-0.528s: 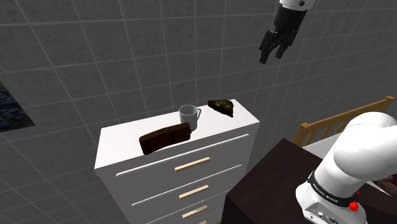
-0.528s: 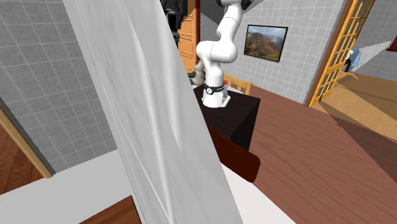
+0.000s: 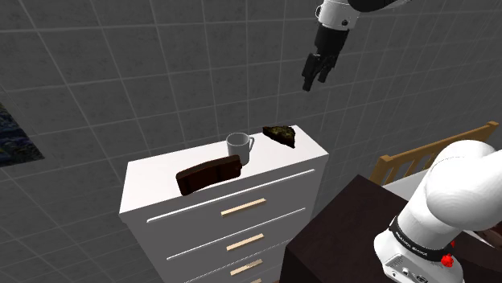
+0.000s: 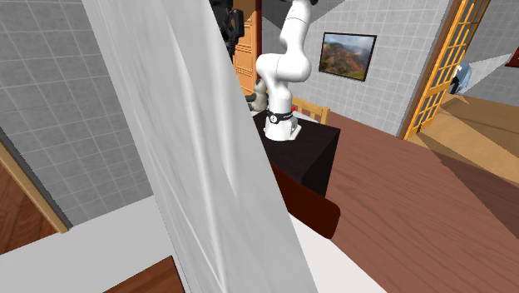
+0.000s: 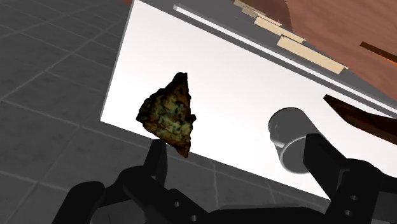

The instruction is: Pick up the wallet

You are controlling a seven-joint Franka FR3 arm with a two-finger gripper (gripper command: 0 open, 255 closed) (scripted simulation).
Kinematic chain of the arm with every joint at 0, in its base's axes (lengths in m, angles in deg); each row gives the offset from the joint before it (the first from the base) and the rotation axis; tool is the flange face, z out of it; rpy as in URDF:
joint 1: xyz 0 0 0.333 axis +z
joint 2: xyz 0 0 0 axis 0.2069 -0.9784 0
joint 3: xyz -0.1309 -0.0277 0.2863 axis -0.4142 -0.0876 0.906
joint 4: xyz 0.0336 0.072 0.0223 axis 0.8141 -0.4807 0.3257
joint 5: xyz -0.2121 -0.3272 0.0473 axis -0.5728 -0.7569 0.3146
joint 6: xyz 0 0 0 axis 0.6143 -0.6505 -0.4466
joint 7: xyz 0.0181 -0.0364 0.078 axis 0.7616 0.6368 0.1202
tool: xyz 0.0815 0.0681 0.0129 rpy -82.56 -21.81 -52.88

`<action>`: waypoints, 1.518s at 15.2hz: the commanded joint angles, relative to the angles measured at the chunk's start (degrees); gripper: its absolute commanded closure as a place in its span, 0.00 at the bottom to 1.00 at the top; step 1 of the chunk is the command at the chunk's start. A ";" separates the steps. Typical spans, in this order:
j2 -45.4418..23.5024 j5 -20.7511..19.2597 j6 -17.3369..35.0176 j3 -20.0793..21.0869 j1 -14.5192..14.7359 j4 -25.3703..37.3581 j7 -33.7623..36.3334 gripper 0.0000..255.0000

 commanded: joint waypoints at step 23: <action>-39.74 4.40 15.90 6.48 14.92 17.77 -28.79 0.00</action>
